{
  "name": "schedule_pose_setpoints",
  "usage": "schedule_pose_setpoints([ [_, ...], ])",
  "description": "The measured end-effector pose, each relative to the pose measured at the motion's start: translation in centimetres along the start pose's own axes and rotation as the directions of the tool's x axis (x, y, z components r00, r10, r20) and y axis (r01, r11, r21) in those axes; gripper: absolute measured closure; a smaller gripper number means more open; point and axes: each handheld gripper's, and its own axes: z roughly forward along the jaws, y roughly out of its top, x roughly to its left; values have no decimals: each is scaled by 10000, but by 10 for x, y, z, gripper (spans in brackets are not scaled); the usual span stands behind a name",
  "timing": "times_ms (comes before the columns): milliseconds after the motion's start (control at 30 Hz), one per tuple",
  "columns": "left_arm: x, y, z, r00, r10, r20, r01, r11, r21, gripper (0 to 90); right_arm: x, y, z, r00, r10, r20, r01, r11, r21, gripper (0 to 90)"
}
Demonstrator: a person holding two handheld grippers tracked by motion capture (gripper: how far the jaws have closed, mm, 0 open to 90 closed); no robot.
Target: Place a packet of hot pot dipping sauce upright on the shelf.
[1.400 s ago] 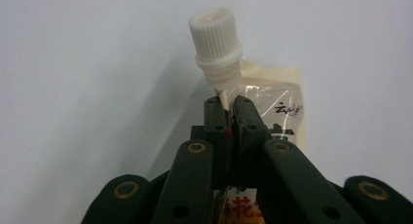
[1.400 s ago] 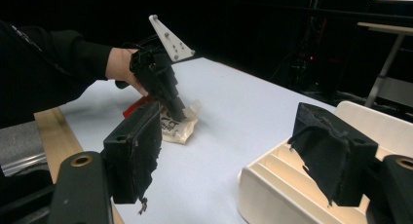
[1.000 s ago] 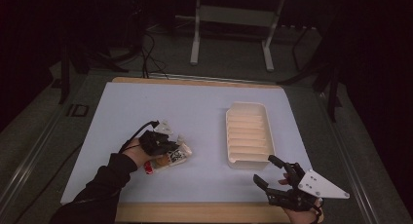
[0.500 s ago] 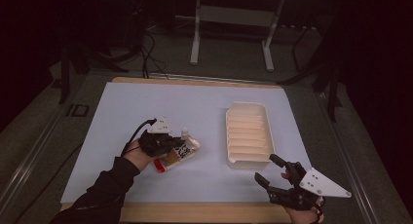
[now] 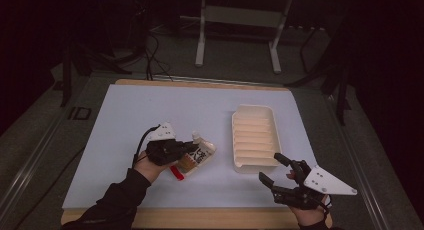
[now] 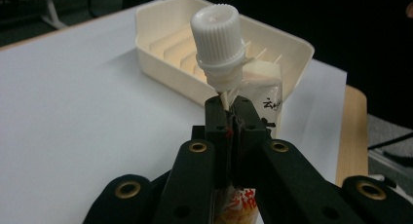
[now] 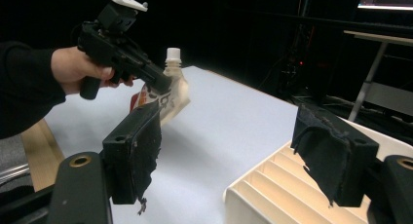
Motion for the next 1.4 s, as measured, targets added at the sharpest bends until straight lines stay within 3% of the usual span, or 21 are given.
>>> schedule_pose_setpoints([
  [167,-7,-1,4,9996,-178,223,185,9993,-334,878,-1,4,5,9999,-15,-108,14,10000,-81,260],
  [233,-12,0,5,9996,-137,240,156,9967,-799,878,-1,6,7,9999,37,-166,-38,9999,-94,261],
  [400,-19,2,7,9987,-278,422,334,9899,-1378,878,-1,10,13,9999,2,-101,-4,9999,-168,260],
  [600,-23,3,12,9976,-481,490,551,9864,-1550,878,-2,13,22,9999,65,-146,-67,9999,-93,260],
  [667,-25,3,14,9963,-669,543,753,9822,-1722,878,-2,14,23,9998,66,-194,-67,10000,-61,259],
  [700,-26,3,16,9926,-911,806,1053,9752,-1947,878,-2,14,26,9998,72,-207,-73,10000,-43,259],
  [733,-26,3,16,9926,-911,806,1053,9752,-1947,878,-2,14,26,9998,72,-207,-73,10000,-43,259],
  [767,-27,4,19,9914,-991,850,1154,9694,-2165,877,-1,16,29,9997,86,-213,-87,10000,-31,259],
  [867,-30,5,22,9928,-883,811,1052,9661,-2358,877,0,19,33,9995,75,-301,-77,9999,-70,259],
  [900,-32,5,24,9908,-969,946,1187,9576,-2627,877,0,20,34,9994,80,-339,-83,9999,-70,259],
  [1067,-35,5,28,9880,-1063,1119,1348,9476,-2896,877,1,22,39,9987,78,-497,-80,10000,-48,259],
  [1100,-38,5,30,9905,-872,1060,1155,9470,-2997,877,2,23,46,9978,121,-654,-114,9999,107,259],
  [1167,-41,4,33,9913,-718,1106,1047,9388,-3282,877,2,23,49,9975,169,-684,-161,9998,129,259],
  [1233,-43,4,35,9910,-704,1141,1052,9358,-3364,877,2,22,53,9964,270,-803,-255,9995,206,259],
  [1300,-43,3,38,9869,-783,1408,1242,9263,-3558,877,2,22,57,9965,281,-793,-260,9993,273,267],
  [1333,-44,3,39,9879,-747,1361,1197,9246,-3615,877,2,21,60,9967,249,-776,-227,9993,286,306],
  [1367,-46,3,41,9831,-828,1632,1401,9143,-3801,877,2,21,61,9967,225,-783,-204,9994,270,314],
  [1400,-46,3,41,9831,-828,1632,1401,9143,-3801,877,2,21,62,9964,255,-804,-231,9993,308,316],
])
